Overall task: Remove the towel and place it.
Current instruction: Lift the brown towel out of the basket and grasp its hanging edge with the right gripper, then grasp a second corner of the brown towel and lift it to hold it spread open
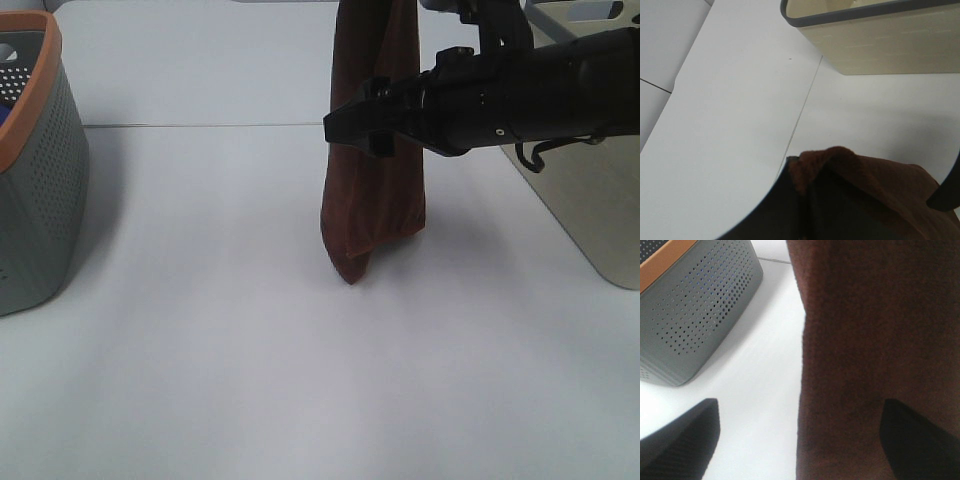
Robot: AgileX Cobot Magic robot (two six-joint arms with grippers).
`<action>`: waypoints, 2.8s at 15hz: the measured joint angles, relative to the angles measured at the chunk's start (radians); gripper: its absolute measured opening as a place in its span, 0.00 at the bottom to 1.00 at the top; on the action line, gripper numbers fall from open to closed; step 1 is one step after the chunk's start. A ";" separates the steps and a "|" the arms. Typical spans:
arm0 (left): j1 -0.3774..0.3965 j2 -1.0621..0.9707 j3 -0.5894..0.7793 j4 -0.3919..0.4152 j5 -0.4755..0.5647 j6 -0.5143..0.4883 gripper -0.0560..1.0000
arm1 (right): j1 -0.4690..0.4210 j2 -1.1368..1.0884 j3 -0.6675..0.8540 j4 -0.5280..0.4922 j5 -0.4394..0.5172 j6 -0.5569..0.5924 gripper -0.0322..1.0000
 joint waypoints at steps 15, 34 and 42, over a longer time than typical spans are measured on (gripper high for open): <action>0.008 0.000 0.000 0.033 -0.066 -0.097 0.05 | 0.000 0.140 -0.066 0.000 -0.187 0.108 0.77; 0.008 0.000 0.000 0.057 -0.066 -0.099 0.05 | 0.000 0.186 0.026 -0.047 -0.220 0.014 0.33; 0.008 0.000 0.000 0.063 0.022 -0.094 0.05 | 0.000 0.137 0.026 -0.098 -0.181 -0.007 0.03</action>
